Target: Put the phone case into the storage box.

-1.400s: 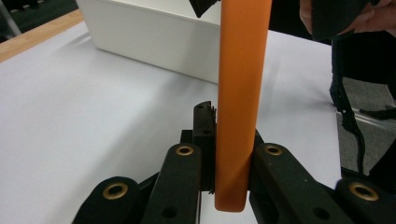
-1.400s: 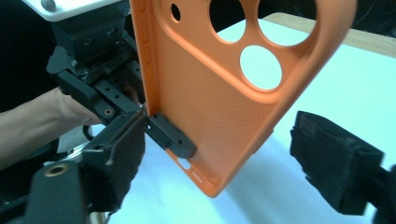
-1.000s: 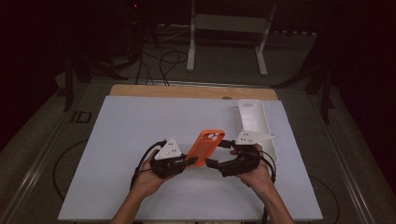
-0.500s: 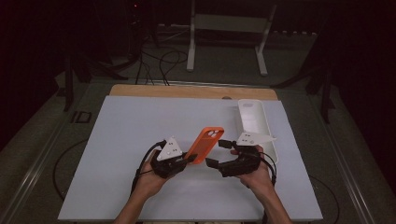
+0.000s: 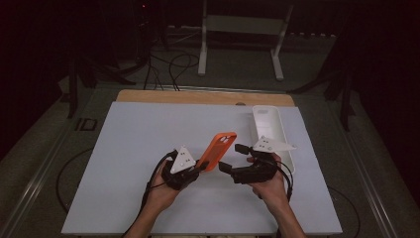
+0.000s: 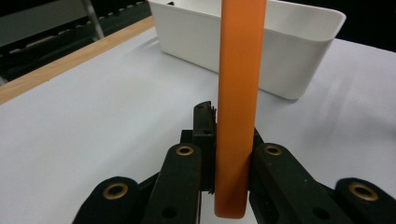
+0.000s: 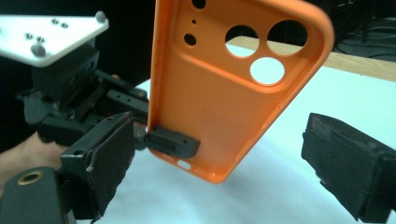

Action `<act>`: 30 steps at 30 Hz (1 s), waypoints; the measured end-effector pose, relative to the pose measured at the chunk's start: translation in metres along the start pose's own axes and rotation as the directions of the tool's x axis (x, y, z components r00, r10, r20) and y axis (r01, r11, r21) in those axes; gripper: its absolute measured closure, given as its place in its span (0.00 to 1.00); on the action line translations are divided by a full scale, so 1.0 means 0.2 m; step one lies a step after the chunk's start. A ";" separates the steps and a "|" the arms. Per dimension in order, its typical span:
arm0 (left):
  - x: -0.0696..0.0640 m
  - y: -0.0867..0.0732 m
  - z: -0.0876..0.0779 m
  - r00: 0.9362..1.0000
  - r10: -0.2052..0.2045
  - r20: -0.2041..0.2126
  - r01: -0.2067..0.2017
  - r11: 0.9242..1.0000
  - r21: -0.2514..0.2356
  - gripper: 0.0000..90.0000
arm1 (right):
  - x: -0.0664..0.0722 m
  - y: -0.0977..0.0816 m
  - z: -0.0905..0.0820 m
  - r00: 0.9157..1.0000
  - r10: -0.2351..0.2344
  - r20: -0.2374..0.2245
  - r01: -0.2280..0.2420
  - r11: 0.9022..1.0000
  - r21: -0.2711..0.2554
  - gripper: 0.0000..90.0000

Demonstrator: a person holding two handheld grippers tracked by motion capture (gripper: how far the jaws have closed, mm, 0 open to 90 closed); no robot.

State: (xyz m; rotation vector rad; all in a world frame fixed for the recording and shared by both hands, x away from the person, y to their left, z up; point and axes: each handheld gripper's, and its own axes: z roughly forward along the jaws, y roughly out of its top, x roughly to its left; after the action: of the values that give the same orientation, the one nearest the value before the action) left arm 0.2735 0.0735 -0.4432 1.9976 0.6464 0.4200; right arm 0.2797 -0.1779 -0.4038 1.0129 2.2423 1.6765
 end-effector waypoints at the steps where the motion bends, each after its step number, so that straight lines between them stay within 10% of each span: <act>1: 0.00 0.00 0.00 1.000 -0.001 -0.004 0.001 1.000 -0.002 0.95 | 0.00 0.00 0.00 1.000 0.005 0.002 -0.005 1.000 -0.009 0.11; 30: -0.09 -0.04 0.07 0.998 0.061 -0.031 -0.059 0.997 0.058 0.94 | 0.05 0.10 0.10 0.980 0.176 0.097 -0.170 0.983 -0.069 0.15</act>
State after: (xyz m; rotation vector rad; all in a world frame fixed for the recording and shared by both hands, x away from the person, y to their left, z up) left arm 0.2643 0.0562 -0.4582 2.0727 0.6260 0.4759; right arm 0.2909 -0.1536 -0.3896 1.2815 2.0791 1.7044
